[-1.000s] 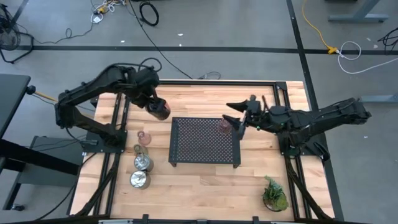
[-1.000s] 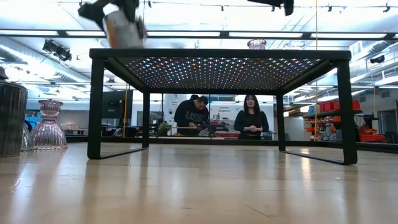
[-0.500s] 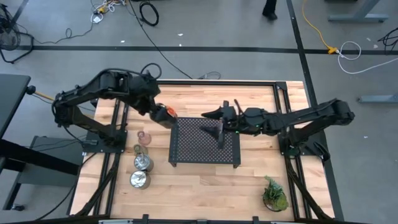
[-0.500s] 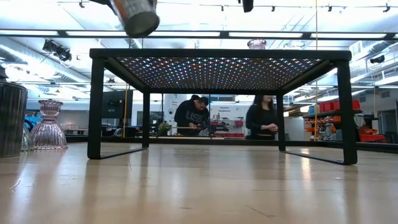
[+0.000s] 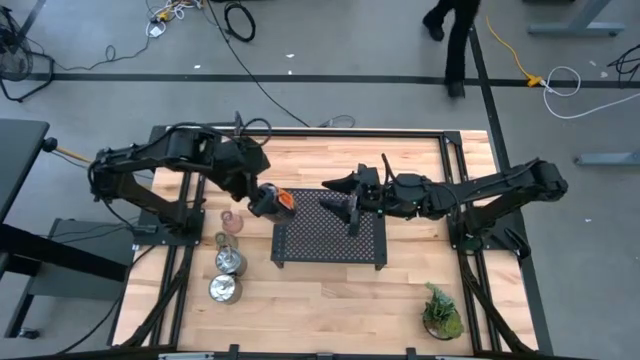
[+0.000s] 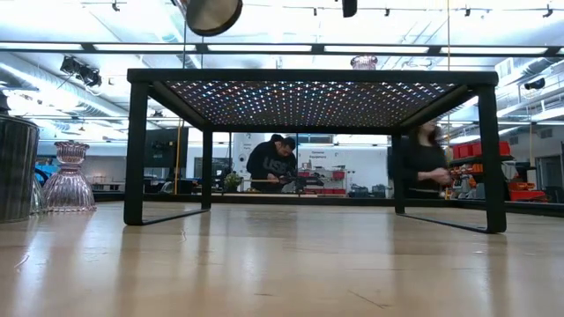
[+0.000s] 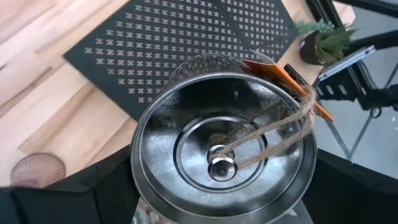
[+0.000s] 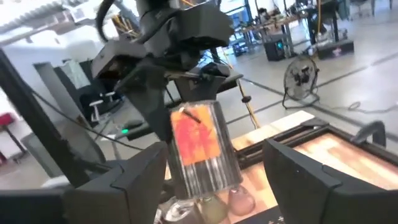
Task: Pick & Place candle stick holders
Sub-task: Put the silver scented candle on the shelf
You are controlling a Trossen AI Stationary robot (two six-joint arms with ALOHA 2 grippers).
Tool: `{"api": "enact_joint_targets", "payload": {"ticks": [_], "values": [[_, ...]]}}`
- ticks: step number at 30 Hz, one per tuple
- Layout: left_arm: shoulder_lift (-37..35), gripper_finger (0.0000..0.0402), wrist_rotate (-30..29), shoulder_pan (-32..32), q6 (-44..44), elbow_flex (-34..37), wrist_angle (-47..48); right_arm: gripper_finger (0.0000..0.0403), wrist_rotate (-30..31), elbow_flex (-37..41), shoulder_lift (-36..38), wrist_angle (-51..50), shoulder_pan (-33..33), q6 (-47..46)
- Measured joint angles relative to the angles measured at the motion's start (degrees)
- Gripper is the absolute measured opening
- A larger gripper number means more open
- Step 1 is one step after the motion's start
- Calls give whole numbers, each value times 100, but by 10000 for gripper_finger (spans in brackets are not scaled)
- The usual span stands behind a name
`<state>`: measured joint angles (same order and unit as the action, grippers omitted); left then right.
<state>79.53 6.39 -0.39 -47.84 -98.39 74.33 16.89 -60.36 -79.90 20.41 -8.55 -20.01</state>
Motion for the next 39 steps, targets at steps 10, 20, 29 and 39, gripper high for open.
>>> {"api": "enact_joint_targets", "payload": {"ticks": [10, 20, 29, 39], "values": [[238, 356, 289, 7, 202, 2, -783, 339, 1270, -4, -22, -388, -199, -223], [435, 356, 240, -151, 233, 0, -1193, 394, 657, -4, -44, -505, -232, -519], [693, 356, 534, -354, 258, 2, -1483, 391, 154, -7, -172, -782, -320, -453], [840, 356, 945, -357, 170, 2, -1607, 391, -97, -7, -299, -740, -228, -349]]}}
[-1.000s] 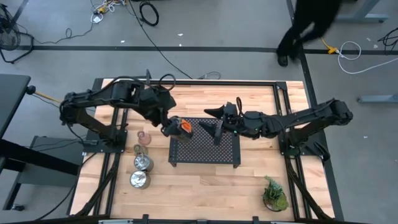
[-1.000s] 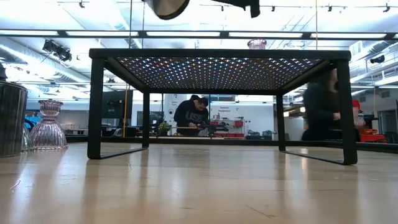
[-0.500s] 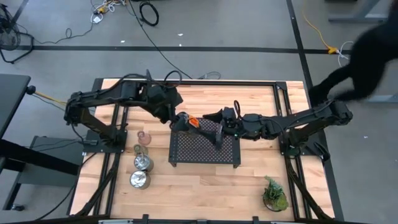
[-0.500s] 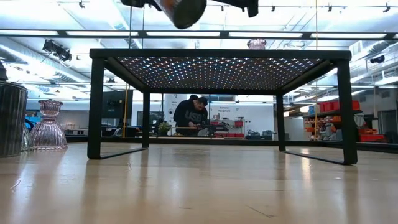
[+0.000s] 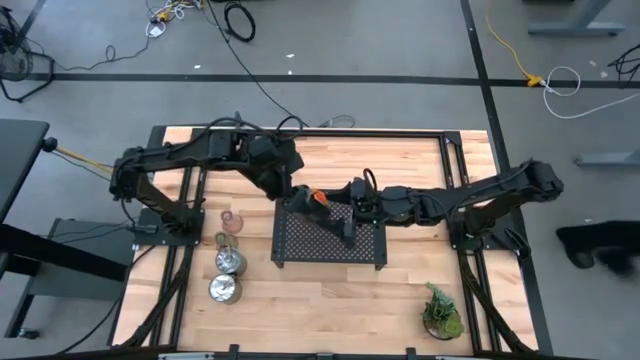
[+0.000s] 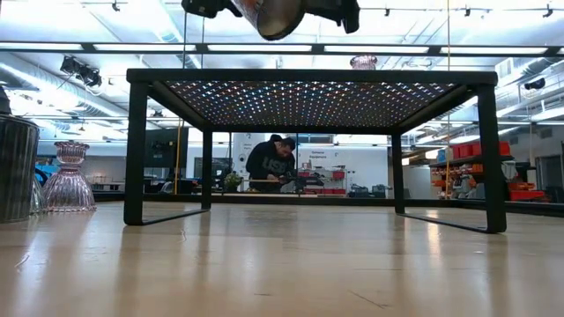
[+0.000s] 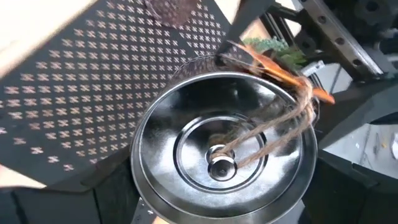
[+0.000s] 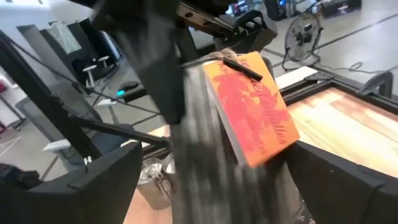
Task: Pick & Place candle stick holders
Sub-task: Put the silver scented candle on the shelf
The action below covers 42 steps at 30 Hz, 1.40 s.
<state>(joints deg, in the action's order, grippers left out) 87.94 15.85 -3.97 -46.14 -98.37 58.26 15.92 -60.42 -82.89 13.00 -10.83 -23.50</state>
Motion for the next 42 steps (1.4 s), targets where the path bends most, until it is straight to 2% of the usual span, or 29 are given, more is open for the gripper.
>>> {"api": "enact_joint_targets", "payload": {"ticks": [4, 8, 14, 18, 22, 38, 42], "values": [[-1, 356, 77, 11, 23, -13, -213, 391, -303, -21, -148, 23, 65, -5], [-4, 356, 228, 11, 31, -11, -367, 391, -534, -440, -471, -231, 122, 134], [-28, 356, 289, 9, 146, -15, -200, 389, -637, -1459, -1022, -1237, 183, 511], [-56, 356, 221, 10, 243, -22, 125, 369, -657, -1966, -1232, -2049, 231, 621], [-56, 356, 262, 2, 315, -28, 220, 344, -730, -2054, -1244, -2128, 291, 679], [-68, 356, 271, -6, 410, -29, 130, 344, -737, -2105, -1099, -2228, 304, 528], [-110, 379, 367, -105, 368, -19, -60, 344, -743, -2103, -954, -2357, 306, 357]]}}
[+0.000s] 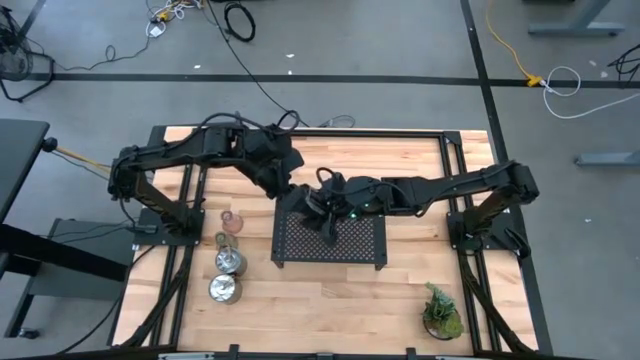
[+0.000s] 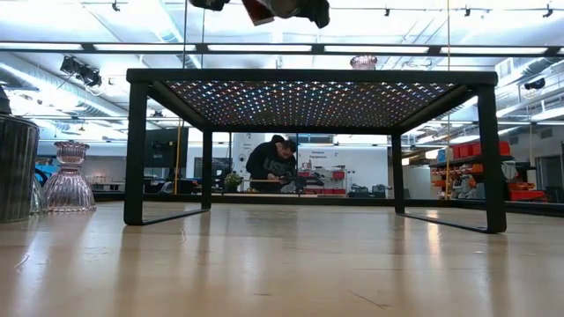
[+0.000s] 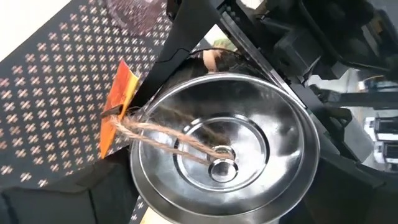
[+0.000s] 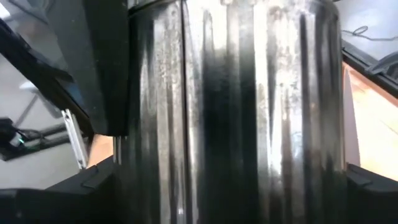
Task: Pick & Place candle stick holders
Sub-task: Put the silver scented candle on the shelf
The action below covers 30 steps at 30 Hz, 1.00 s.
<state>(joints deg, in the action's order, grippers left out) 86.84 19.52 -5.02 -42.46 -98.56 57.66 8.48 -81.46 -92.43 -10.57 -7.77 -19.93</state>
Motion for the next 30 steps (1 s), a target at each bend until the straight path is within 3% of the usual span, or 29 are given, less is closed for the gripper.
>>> {"api": "enact_joint_targets", "payload": {"ticks": [6, 16, 24, 30], "values": [[-165, 383, 101, -141, 122, 11, -181, 343, -41, -12, 211, -2, 4, -145], [-540, 361, -7, -447, 556, 21, -86, 343, 223, -19, 1301, -750, -127, -60], [-883, 361, -460, -655, 1479, 26, -103, 343, 1773, -30, 1936, -1401, -1104, -496], [-1095, 361, -705, -677, 1537, 21, -189, 343, 3946, -39, 1814, -1447, -2167, -1030]]}}
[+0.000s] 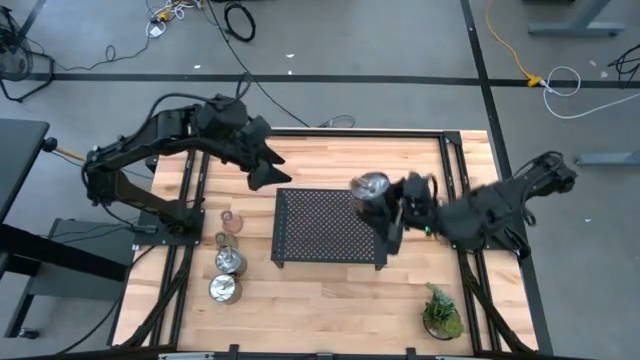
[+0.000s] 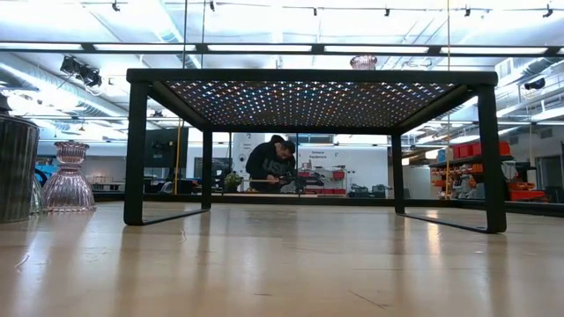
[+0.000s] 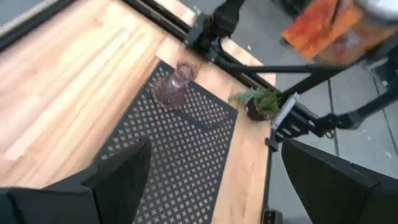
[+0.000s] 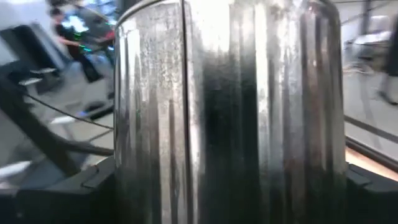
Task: Pick & Place candle stick holders
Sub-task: Put the silver scented candle on the shelf
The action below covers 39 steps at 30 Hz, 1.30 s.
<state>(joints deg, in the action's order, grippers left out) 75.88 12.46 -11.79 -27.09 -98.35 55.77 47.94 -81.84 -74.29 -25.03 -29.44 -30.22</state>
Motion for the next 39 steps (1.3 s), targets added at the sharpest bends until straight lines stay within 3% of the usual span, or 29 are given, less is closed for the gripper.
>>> {"api": "enact_joint_targets", "payload": {"ticks": [6, 9, 14, 24, 35, 39], "values": [[-143, 362, -9, 7, 220, 0, -114, 343, 2071, 28, -379, -772, -891, -1405], [-191, 362, 0, 8, 223, -3, -249, 343, 2583, 407, -547, -904, -1219, -2280], [-211, 362, -4, 11, 223, -2, -462, 343, 2756, 1262, -507, -333, -1428, -3067], [-208, 362, -187, 11, 159, -2, -712, 343, 2634, 2780, -521, 1284, -1453, -3079], [-206, 362, -578, 12, 76, -2, -713, 343, 2323, 3864, -523, 2918, -1350, -2373], [-163, 362, -609, 11, 76, -2, -701, 343, 1909, 4169, -523, 3665, -1117, -1788]]}}
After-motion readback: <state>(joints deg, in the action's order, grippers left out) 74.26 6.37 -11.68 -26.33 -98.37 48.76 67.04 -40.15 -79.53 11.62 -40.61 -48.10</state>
